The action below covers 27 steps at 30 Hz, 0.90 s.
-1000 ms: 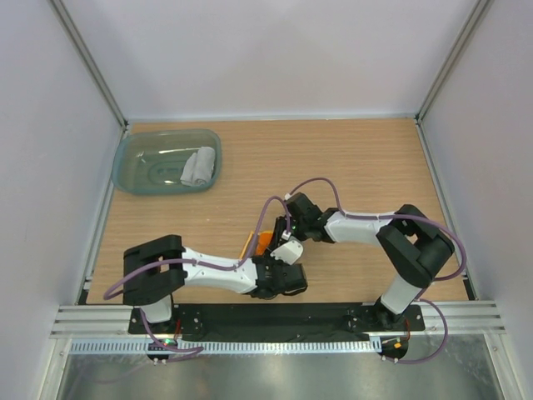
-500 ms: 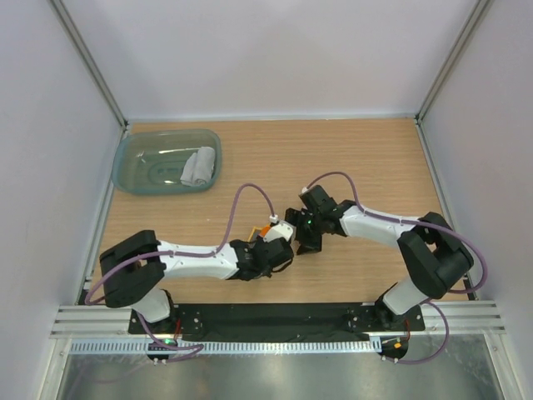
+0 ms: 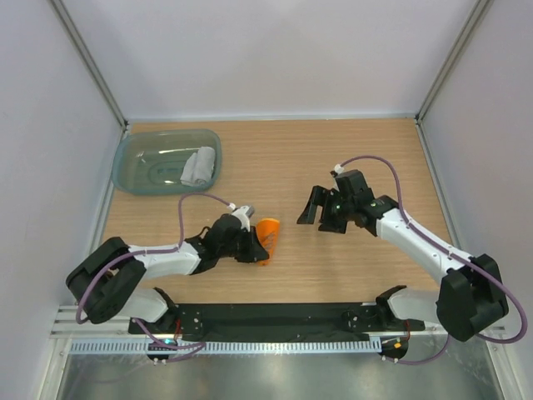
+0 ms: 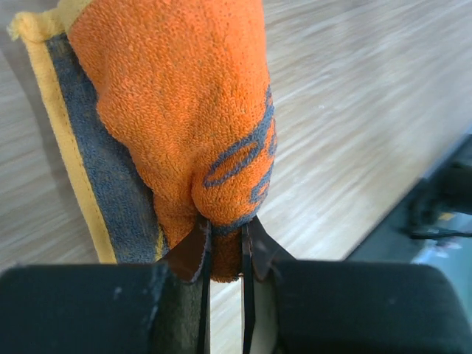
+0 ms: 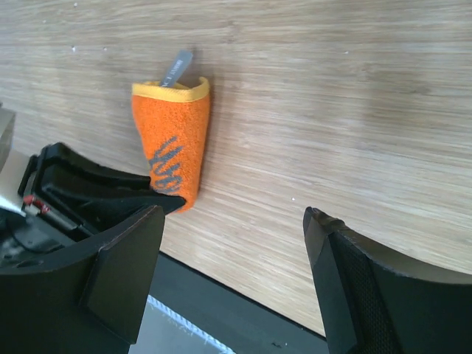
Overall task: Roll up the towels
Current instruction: Roll the towel
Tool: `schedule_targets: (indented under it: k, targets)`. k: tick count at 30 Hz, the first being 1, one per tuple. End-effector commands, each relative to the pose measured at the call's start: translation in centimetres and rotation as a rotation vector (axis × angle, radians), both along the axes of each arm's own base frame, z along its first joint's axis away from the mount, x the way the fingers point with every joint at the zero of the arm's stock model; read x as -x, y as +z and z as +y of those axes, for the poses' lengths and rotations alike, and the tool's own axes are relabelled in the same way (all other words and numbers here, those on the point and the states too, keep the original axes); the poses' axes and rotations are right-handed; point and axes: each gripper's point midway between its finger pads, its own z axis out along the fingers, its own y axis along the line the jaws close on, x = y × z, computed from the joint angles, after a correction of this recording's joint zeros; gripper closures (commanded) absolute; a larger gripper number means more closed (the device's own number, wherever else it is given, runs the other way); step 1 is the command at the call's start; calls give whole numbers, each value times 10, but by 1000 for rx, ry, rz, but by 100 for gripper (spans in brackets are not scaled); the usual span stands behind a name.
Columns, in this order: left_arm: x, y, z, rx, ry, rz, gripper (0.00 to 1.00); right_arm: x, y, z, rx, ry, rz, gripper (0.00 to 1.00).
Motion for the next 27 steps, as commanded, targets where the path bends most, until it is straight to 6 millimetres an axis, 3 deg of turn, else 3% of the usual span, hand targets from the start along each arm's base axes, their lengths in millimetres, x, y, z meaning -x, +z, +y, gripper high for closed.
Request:
schedule_targets:
  k: [1, 7, 18, 27]
  targets:
    - [51, -19, 0, 124, -65, 272, 100, 5, 4, 8, -60, 53, -39, 16]
    - [47, -8, -2, 254, -21, 338, 100, 11, 2, 23, -188, 76, -47, 16]
    - [49, -60, 46, 184, 193, 565, 100, 19, -16, 49, -309, 113, -83, 16]
    - [51, -79, 49, 149, 196, 618, 100, 36, -41, 86, -282, 176, -68, 18]
